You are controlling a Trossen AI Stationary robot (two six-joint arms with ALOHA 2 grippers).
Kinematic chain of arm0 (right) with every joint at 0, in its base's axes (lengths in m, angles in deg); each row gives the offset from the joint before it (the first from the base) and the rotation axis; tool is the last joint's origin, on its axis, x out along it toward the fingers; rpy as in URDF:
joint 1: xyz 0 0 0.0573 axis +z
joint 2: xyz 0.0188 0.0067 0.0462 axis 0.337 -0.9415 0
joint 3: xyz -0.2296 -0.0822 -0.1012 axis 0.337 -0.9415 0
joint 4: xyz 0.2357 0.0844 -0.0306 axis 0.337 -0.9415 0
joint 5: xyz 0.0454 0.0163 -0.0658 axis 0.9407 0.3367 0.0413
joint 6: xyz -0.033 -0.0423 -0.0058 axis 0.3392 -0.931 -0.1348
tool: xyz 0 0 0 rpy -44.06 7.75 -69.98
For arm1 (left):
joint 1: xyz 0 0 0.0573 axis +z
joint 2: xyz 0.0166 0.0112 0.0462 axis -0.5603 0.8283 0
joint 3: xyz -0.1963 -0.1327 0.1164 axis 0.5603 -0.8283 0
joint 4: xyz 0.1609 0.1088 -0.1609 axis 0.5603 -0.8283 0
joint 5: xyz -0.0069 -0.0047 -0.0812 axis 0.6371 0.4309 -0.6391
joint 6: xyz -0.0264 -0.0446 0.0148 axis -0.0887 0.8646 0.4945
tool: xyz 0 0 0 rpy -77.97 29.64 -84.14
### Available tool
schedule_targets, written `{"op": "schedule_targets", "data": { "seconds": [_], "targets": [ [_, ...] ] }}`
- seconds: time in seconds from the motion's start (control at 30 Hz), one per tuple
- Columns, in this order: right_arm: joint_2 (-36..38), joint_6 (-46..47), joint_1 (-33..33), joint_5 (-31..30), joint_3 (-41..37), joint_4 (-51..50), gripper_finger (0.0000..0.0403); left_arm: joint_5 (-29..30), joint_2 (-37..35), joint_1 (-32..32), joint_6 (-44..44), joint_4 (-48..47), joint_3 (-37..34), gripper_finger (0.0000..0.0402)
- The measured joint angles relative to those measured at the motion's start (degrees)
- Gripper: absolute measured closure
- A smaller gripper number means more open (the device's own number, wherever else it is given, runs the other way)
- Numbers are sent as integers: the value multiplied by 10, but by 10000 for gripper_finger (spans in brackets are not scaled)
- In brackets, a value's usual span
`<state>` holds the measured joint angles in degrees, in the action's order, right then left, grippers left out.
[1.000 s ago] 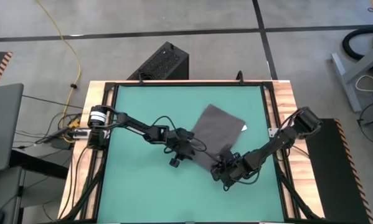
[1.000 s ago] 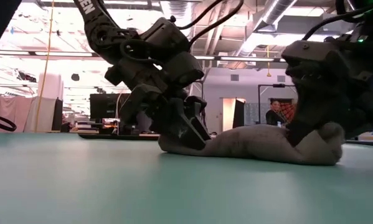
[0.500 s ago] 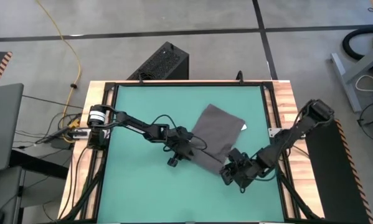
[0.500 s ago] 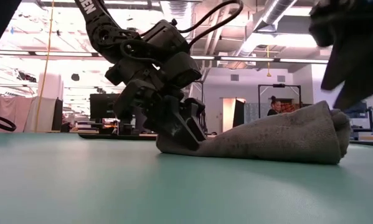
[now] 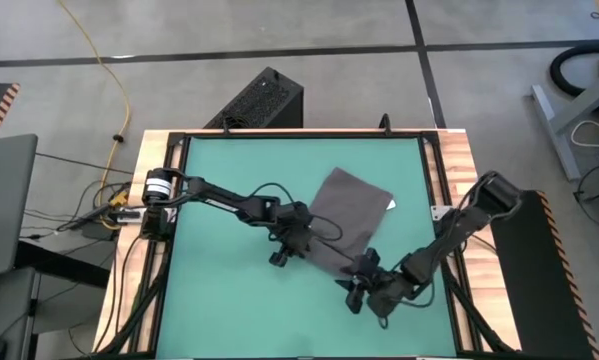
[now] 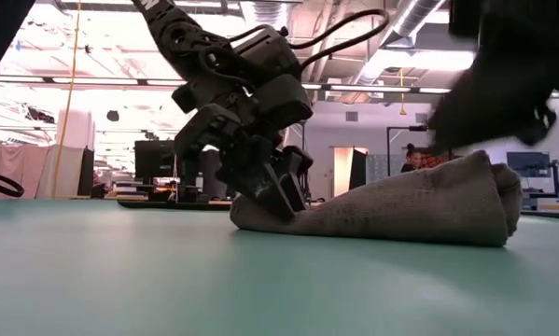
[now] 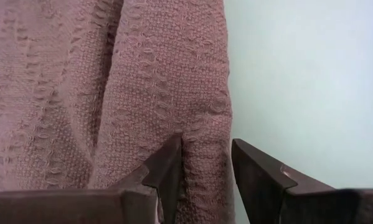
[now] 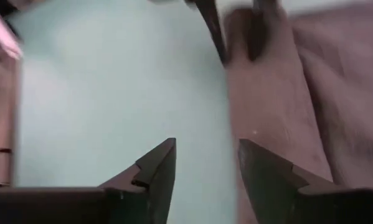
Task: Roll towel into tight, uniform cylinder
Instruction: Roll the gray towel
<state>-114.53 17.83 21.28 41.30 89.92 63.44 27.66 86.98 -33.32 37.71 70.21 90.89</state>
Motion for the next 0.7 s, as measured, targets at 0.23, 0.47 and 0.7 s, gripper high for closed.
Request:
{"op": "schedule_targets", "data": {
  "seconds": [0.23,0.47,0.7],
  "targets": [
    [-26,46,-10,1,0,-56,248,1,1,0,-17,-57,26,274],
    [-34,59,-31,3,0,-94,279,2,0,0,-35,-69,28,274],
    [-85,84,-65,52,3,-90,291,-8,0,1,-45,-125,62,274]
  ]
}}
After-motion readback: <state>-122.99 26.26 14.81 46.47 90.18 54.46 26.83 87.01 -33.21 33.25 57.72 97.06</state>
